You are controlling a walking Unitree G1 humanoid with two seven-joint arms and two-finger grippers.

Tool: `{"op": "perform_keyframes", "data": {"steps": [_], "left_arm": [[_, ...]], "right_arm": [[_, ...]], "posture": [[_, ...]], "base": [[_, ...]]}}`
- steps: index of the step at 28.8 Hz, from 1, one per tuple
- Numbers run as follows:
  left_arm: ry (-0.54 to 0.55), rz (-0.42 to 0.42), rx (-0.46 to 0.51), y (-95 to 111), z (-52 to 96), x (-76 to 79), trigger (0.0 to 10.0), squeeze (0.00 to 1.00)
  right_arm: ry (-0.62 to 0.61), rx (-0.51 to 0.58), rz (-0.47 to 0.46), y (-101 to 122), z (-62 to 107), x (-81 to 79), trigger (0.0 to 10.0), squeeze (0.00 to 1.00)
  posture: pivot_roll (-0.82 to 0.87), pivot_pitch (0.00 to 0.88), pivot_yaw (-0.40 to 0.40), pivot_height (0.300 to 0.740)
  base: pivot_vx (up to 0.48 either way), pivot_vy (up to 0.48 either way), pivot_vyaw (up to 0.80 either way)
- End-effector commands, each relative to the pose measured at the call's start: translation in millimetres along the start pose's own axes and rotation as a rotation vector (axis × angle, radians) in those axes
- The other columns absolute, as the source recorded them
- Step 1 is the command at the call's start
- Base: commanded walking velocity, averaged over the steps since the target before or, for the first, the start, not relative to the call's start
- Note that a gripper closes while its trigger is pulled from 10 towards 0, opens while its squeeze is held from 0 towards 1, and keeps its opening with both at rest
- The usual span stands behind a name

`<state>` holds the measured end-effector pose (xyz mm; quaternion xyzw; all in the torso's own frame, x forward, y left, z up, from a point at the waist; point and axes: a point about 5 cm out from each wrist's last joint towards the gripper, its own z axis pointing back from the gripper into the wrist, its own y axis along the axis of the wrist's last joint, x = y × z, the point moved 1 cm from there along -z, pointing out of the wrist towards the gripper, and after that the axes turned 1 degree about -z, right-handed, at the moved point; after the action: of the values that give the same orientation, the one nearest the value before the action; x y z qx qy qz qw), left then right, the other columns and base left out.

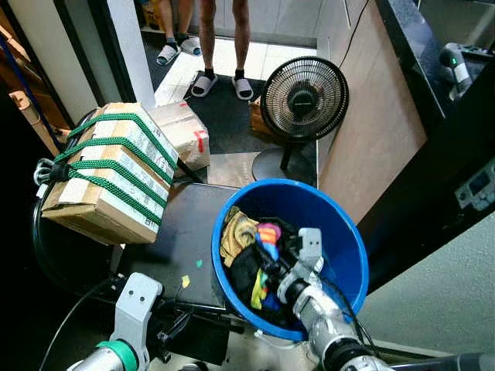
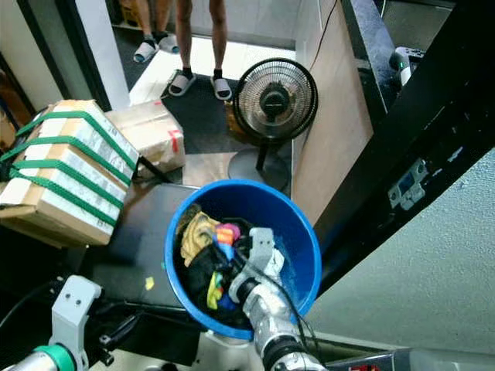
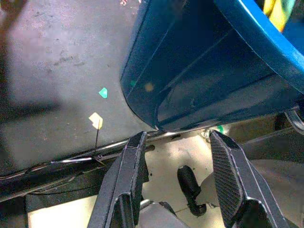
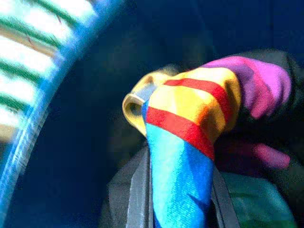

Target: Clothes washing

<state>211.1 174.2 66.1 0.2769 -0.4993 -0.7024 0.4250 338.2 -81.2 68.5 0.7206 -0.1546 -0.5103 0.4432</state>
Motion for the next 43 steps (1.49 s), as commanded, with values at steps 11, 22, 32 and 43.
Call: {"op": "perform_keyframes", "data": {"steps": [11, 22, 32, 43], "left_arm": [[0.084, -0.01, 0.127, 29.2, -1.7, -17.2, 10.0, 0.0], [0.056, -0.063, 0.297, 81.2, -11.2, -15.5, 10.0, 0.0], [-0.028, -0.138, 0.332, 100.4, -18.3, 1.0, 10.0, 0.0], [-0.05, -0.245, 0.337, 114.5, -20.5, 6.3, 10.0, 0.0]], "right_arm": [[0.213, 0.488, -0.151, 129.6, -11.6, -25.8, 0.0, 0.0], [0.505, 0.829, -0.293, 242.9, 23.2, -59.9, 0.0, 0.0], [0.567, 0.637, -0.191, 210.9, 30.8, -74.7, 0.0, 0.0], [0.048, 0.587, 0.192, 197.5, 27.0, -33.1, 0.0, 0.0]], "posture": [[0.16, 0.03, 0.005, 0.74], [0.15, 0.012, 0.011, 0.74], [0.15, 0.0, 0.023, 0.74], [0.14, 0.0, 0.027, 0.74]], "base": [[0.0, 0.0, 0.0], [0.0, 0.0, 0.0], [0.0, 0.0, 0.0], [0.0, 0.0, 0.0]]}}
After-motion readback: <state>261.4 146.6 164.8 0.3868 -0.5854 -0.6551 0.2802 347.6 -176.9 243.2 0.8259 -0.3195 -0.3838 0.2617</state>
